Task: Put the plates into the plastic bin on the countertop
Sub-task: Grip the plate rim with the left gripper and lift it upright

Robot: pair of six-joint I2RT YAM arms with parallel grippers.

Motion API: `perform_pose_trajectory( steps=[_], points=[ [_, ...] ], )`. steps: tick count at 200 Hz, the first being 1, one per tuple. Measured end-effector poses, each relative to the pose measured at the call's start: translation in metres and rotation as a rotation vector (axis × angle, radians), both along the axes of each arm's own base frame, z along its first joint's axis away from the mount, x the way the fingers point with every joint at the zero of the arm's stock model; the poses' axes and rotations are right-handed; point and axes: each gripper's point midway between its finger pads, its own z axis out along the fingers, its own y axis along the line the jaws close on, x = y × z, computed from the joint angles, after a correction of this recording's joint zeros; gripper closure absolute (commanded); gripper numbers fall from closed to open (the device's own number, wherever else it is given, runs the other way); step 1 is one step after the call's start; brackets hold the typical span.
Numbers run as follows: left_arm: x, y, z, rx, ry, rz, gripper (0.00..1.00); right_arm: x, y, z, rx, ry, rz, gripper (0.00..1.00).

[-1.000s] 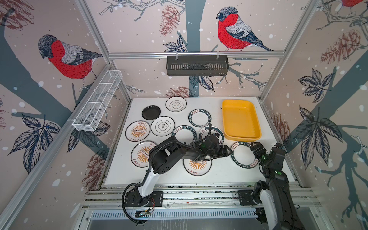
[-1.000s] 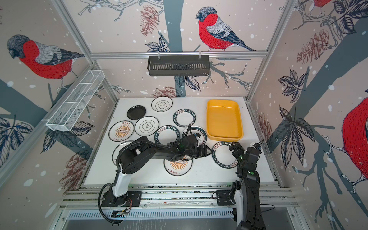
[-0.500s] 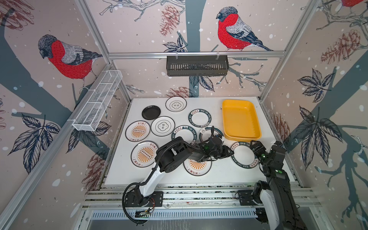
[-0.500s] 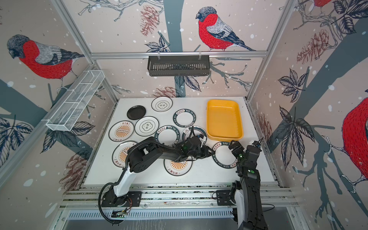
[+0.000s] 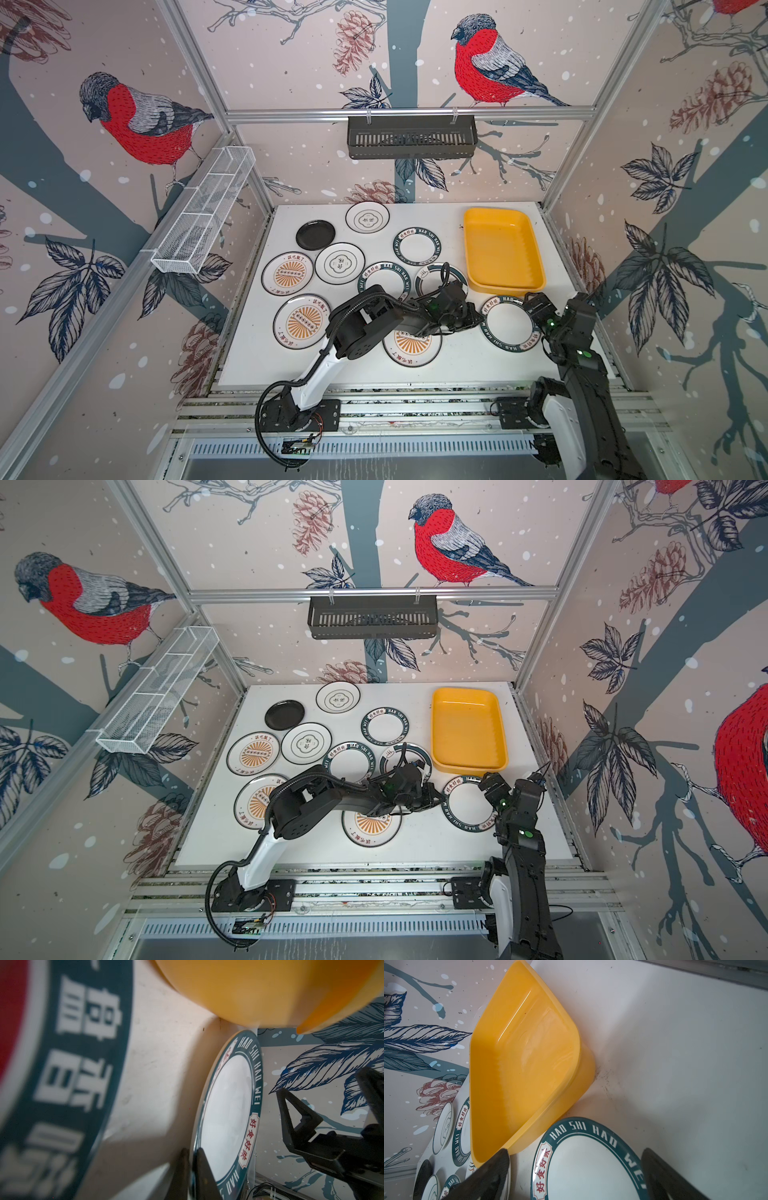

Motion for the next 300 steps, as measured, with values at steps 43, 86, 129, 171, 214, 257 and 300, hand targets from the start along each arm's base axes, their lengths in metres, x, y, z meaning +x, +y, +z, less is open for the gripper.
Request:
perform_pose_trajectory(
  steps=[43,86,129,171,214,257,300],
  points=[
    [0.0,0.003,0.003,0.01,-0.003,0.008,1.0,0.001,-0.002,0.013,-0.022,0.0,0.0,0.0],
    [-0.004,0.013,0.014,0.043,-0.046,-0.015,1.0,0.01,-0.001,0.07,-0.067,-0.107,0.03,0.0],
    [-0.015,0.025,0.047,0.058,-0.131,-0.088,1.0,0.013,0.006,0.114,-0.096,-0.183,0.085,0.0],
    [-0.026,0.044,0.087,0.073,-0.23,-0.147,1.0,0.014,0.021,0.15,-0.1,-0.262,0.173,0.0],
    [-0.014,0.064,0.12,0.07,-0.299,-0.146,1.0,0.009,0.028,0.159,-0.086,-0.284,0.202,0.0],
    [0.027,0.079,0.143,0.045,-0.312,-0.091,1.0,0.009,0.037,0.139,-0.029,-0.259,0.235,0.01],
    [0.082,0.089,0.172,-0.028,-0.333,-0.027,1.0,0.013,0.059,0.114,0.11,-0.28,0.33,0.01]
  ],
)
